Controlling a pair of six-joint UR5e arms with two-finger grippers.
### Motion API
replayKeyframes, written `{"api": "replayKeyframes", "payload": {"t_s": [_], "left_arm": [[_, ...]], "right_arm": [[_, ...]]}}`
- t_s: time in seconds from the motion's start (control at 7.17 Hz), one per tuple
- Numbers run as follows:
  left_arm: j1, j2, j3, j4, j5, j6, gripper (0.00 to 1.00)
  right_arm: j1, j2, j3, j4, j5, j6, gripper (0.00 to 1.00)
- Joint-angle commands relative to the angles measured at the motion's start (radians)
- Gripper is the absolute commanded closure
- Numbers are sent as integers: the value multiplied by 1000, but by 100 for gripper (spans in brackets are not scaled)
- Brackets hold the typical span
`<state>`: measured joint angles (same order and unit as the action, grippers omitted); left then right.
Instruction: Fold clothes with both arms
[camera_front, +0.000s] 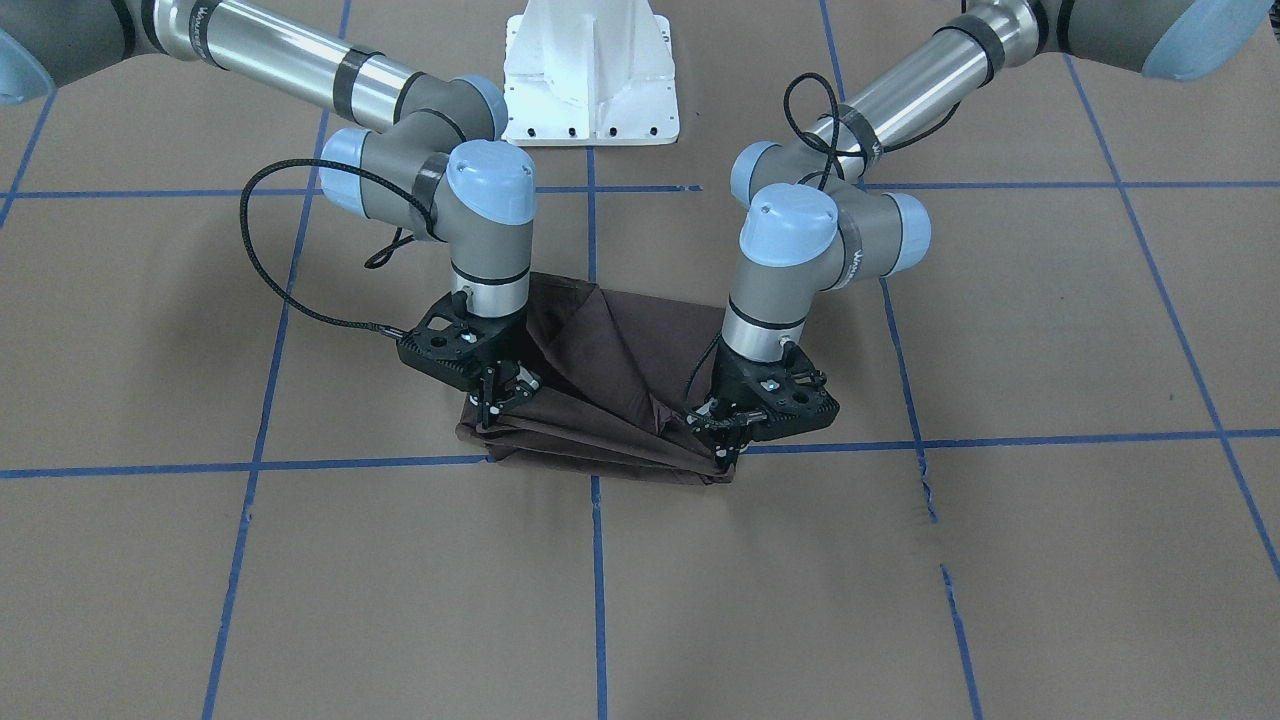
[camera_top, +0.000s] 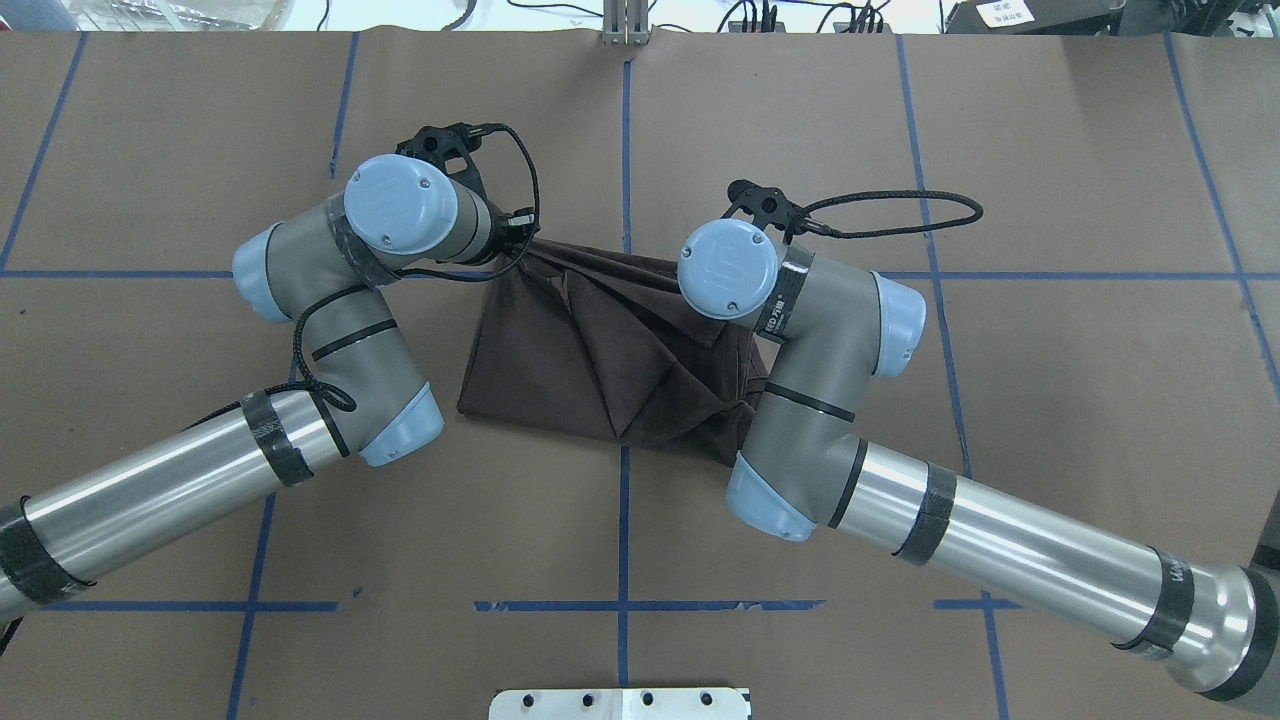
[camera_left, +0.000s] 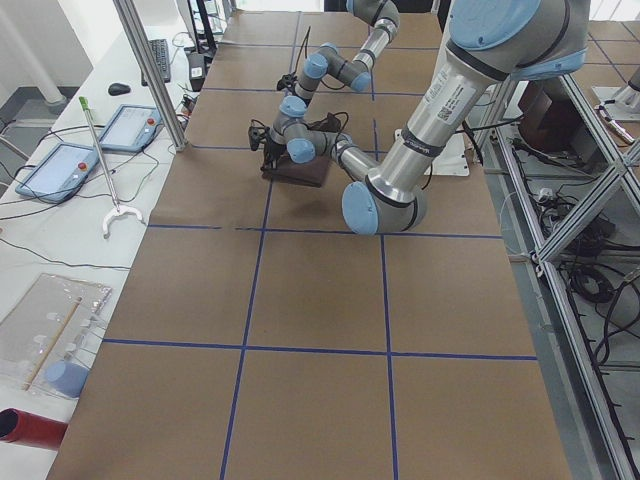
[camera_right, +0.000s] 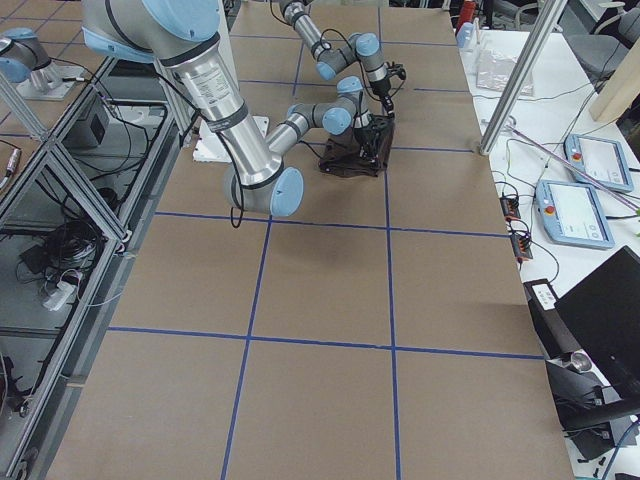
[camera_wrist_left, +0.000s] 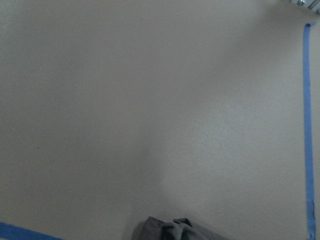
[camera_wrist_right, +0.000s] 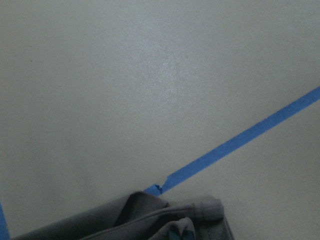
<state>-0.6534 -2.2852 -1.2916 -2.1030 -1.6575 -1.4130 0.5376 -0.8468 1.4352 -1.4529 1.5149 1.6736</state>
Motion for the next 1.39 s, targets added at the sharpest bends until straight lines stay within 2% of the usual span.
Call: {"api": "replayKeyframes", "payload": {"t_s": [0.0,0.14,0.28,0.42,0.56,0.7,0.84,0.98,1.25], "left_arm": [[-9,13,-36,-15,-10,183,0],[-31,48,-101,-15,-37,221,0],[-76,77,-123,-15,-159,305,0],[-103,114,-162,-19,-186,389,0],[-104,128,-179,-22,-186,394,0],[-103,127,-179,-22,-186,390,0],[-103,128,-186,-22,-186,387,0],[-103,128,-190,-22,-186,385,0],[-103,131,-195,-22,-186,382,0]], "right_arm": [[15,3,13,3,7,-116,0],[43,23,22,-4,74,-153,0],[56,32,48,-9,118,-172,0],[55,40,77,-12,125,-173,0],[35,52,105,-44,119,-190,0],[-8,69,149,-116,94,-219,0],[-77,77,189,-192,20,-222,0],[-135,80,206,-225,-69,-285,0],[-229,74,202,-230,-168,-379,0]]}}
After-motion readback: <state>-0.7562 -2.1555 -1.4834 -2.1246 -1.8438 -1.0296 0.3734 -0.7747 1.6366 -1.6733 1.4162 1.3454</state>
